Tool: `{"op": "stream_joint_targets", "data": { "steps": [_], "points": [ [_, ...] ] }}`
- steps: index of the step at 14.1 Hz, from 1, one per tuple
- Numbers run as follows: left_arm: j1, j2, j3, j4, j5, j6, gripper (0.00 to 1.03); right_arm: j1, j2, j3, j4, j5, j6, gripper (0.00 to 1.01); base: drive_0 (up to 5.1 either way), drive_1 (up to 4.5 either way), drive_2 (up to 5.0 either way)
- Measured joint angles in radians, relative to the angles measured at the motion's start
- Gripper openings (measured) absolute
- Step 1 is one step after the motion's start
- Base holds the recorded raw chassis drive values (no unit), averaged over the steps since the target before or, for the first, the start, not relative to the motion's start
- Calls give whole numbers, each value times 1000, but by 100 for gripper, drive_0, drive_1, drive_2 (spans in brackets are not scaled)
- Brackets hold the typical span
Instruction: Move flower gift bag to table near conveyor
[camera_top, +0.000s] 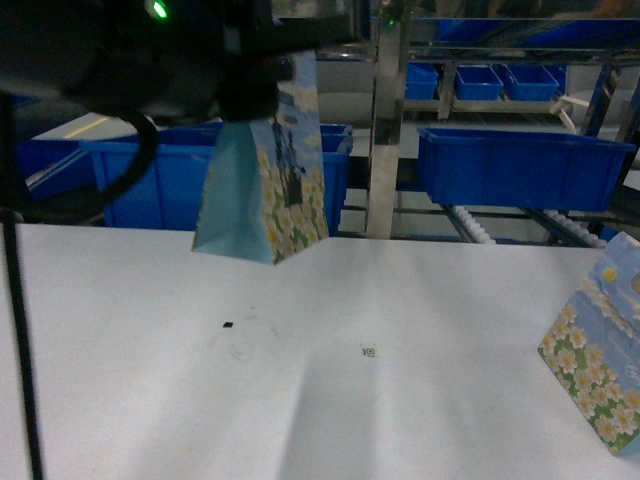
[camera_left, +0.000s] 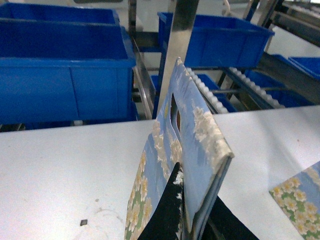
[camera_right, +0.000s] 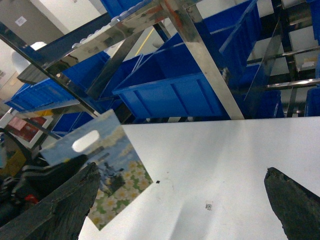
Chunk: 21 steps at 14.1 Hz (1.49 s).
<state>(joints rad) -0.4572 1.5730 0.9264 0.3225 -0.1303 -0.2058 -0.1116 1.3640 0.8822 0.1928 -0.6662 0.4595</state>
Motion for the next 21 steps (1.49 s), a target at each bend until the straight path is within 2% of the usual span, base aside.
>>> {"op": "stream_joint_targets", "data": {
  "steps": [2, 4, 5, 7, 10, 14, 17, 21],
  "points": [
    [-8, 150, 90, 57, -2, 13, 2, 0, 0, 0, 0, 0, 1, 98, 0, 0, 0],
    [14, 258, 181, 72, -8, 21, 2, 0, 0, 0, 0, 0, 1, 98, 0, 0, 0],
    [40, 304, 210, 27, -37, 30, 2, 0, 0, 0, 0, 0, 2, 98, 0, 0, 0],
    [118, 364, 212, 23, -48, 29, 2, 0, 0, 0, 0, 0, 3, 98, 0, 0, 0],
    [227, 377, 212, 47, -41, 22, 2, 0, 0, 0, 0, 0, 3, 98, 0, 0, 0],
    [290, 433, 174, 38, -10, 21, 2, 0, 0, 0, 0, 0, 3, 98, 0, 0, 0],
    [302, 435, 148, 53, -26, 13, 2, 0, 0, 0, 0, 0, 3, 98, 0, 0, 0],
    [232, 437, 124, 44, -31, 19, 2, 0, 0, 0, 0, 0, 3, 98, 0, 0, 0]
  ]
}}
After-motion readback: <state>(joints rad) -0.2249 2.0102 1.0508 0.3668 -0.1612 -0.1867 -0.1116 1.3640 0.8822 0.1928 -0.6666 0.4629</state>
